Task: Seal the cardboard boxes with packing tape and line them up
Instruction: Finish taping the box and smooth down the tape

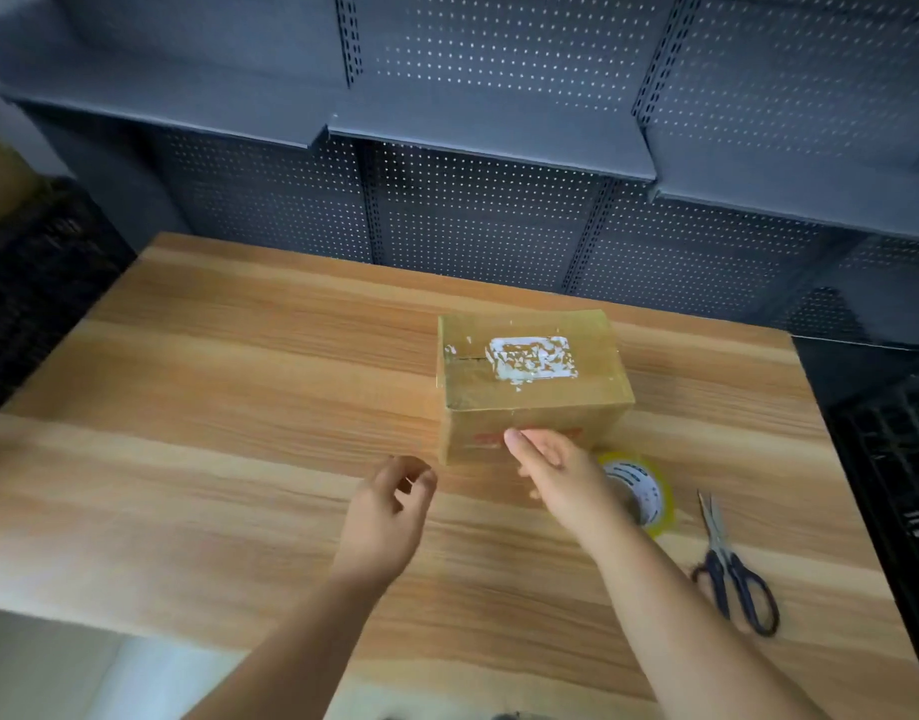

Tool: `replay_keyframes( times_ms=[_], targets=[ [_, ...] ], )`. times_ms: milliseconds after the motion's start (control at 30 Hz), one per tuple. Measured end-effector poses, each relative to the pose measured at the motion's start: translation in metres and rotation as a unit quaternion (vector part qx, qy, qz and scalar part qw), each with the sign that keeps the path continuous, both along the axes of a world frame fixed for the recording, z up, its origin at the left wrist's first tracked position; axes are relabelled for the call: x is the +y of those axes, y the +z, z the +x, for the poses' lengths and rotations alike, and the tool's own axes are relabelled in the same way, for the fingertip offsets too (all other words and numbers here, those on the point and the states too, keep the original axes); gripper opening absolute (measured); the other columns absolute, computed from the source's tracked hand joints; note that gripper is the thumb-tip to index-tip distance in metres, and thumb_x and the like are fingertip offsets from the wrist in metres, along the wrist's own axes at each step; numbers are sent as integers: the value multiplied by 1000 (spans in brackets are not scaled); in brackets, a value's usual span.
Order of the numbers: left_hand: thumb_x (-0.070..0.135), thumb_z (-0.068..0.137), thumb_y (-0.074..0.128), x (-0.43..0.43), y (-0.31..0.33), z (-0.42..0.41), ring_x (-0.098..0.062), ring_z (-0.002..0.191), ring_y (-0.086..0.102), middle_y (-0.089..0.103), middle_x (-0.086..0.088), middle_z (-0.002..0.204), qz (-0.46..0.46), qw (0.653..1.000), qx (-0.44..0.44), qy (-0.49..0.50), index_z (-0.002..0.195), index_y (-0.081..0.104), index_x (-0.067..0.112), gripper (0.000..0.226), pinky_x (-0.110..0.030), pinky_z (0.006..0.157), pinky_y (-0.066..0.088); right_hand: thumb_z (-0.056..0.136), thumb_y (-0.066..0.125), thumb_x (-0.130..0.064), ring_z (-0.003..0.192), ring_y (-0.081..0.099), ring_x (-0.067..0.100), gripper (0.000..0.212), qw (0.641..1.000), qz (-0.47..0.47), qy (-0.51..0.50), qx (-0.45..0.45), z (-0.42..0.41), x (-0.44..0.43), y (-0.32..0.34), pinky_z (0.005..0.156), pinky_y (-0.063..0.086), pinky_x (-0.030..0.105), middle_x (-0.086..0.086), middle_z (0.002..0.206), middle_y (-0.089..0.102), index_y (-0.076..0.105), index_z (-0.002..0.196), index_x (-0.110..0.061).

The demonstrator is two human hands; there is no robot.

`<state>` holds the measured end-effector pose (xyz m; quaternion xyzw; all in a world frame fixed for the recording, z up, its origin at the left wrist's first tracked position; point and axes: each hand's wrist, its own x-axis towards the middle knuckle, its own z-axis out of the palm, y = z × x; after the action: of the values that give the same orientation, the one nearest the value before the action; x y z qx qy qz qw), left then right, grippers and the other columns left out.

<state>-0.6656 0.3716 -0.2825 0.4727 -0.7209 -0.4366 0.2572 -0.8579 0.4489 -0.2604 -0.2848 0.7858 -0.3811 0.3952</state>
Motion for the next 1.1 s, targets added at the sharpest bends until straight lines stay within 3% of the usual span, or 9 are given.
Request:
replay_keyframes(
  times_ms=[100,233,367,500,600,667,767,967,1100],
  targets=[
    [38,94,58,-19,25,-10,-2,84,56,65,14,89,78,997,16,17,87,63,31,10,-6,69,37,86,67,-50,85,68,6,27,995,-39,-32,-91,15,-17,4,69,52,26,-8,101,73,69,100,-27],
    [53,90,58,-32,36,-25,1,75,56,64,11,79,105,994,-15,-5,87,66,23,31,-13,66,40,85,73,-38,80,66,14,18,989,-52,-78,-112,18,-25,-3,65,47,26,0,94,76,74,91,-21],
    [46,89,64,-35,31,-33,3,72,55,65,11,78,60,997,-42,-31,84,68,20,27,-6,61,38,85,74,-32,77,64,14,12,987,-60,-98,-115,20,-28,-6,63,45,25,6,92,75,74,84,-20],
    [33,90,68,-37,23,-34,4,66,53,62,11,73,10,999,-38,-20,79,67,18,19,-6,60,37,88,71,-28,71,64,7,9,985,-69,-98,-120,21,-30,-8,62,45,22,-2,87,76,73,85,-20],
    [28,86,73,-42,15,-34,-7,69,57,66,5,77,-58,998,-24,-20,82,73,11,18,-7,63,38,89,70,-29,71,64,7,9,988,-71,-93,-104,20,-33,-10,63,45,22,-6,83,75,72,84,-22],
    [25,84,75,-46,9,-34,-14,71,60,68,2,78,-104,994,-19,-31,80,74,9,16,-16,67,45,89,70,-30,70,64,6,10,989,-72,-92,-92,20,-35,-12,64,46,23,-7,81,75,72,83,-23],
    [33,82,73,-51,-1,-34,-19,66,61,67,0,72,-195,980,-35,-33,75,73,9,25,-35,59,52,88,70,-34,70,65,6,11,991,-72,-93,-64,19,-36,-16,69,48,26,-7,79,75,73,80,-26],
    [49,83,56,-60,-8,-35,-21,60,60,65,2,65,-320,945,-56,-46,68,70,12,42,-33,50,51,89,69,-36,70,65,6,18,991,-85,-98,14,25,-36,-21,73,49,23,-16,72,71,70,72,-31],
    [56,80,57,-65,-8,-32,-19,59,59,60,6,58,-336,933,-124,-41,58,63,16,46,-36,57,49,90,67,-38,70,63,2,18,990,-94,-84,61,28,-35,-23,71,47,20,-17,73,71,70,76,-29]
  ],
)
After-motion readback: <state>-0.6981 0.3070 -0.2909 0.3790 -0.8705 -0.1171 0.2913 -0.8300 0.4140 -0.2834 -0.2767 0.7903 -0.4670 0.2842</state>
